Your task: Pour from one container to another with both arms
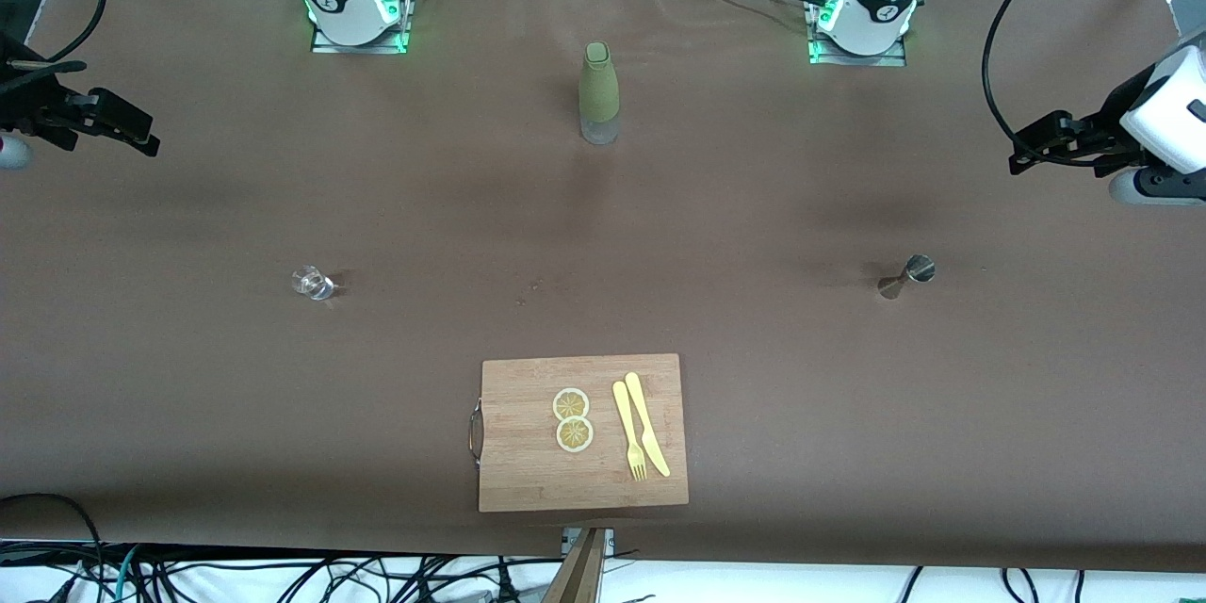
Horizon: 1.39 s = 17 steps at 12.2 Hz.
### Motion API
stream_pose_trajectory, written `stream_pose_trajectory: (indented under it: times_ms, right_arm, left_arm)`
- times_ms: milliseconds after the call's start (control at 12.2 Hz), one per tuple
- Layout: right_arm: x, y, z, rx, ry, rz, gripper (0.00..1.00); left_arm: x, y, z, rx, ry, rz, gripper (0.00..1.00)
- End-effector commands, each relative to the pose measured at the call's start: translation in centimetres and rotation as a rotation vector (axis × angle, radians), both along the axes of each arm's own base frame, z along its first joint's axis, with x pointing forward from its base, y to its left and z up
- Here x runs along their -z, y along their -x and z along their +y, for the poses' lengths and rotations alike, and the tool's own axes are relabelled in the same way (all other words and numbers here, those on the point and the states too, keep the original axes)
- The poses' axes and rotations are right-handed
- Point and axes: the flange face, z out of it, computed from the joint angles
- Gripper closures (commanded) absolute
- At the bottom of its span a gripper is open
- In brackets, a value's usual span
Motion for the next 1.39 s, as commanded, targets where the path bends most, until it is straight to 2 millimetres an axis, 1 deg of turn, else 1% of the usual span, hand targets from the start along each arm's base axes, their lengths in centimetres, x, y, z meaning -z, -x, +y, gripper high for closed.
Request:
stream_pose_trajectory:
  times_ms: [0, 246, 492, 738, 1311]
  right_arm:
    - [-0.3, 0.2, 0.1, -0.010, -0.012, -0.002, 0.00]
    - [-0.3, 0.2, 0.0, -0.008, -0.012, -0.002, 0.00]
    - [-0.3, 0.2, 0.0, -0.008, -0.013, 0.002, 0.00]
    - [-0.3, 0.2, 0.0, -0.008, -0.013, 0.002, 0.00]
    - [-0.3, 0.2, 0.1, -0.010, -0.013, 0.002, 0.00]
  left_arm:
    - [-0.1, -0.1, 0.2, 0.022, -0.023, -0.002, 0.00]
    - [-0.3, -0.1, -0.4, 0.028, -0.018, -0.003, 0.00]
    - [-0.3, 0.0, -0.5, 0.026, 0.003, 0.000, 0.00]
    - [-0.1, -0.1, -1.3, 0.031, 0.004, 0.002, 0.00]
    - [0.0, -0.2, -1.5, 0.036, 0.040, -0.005, 0.00]
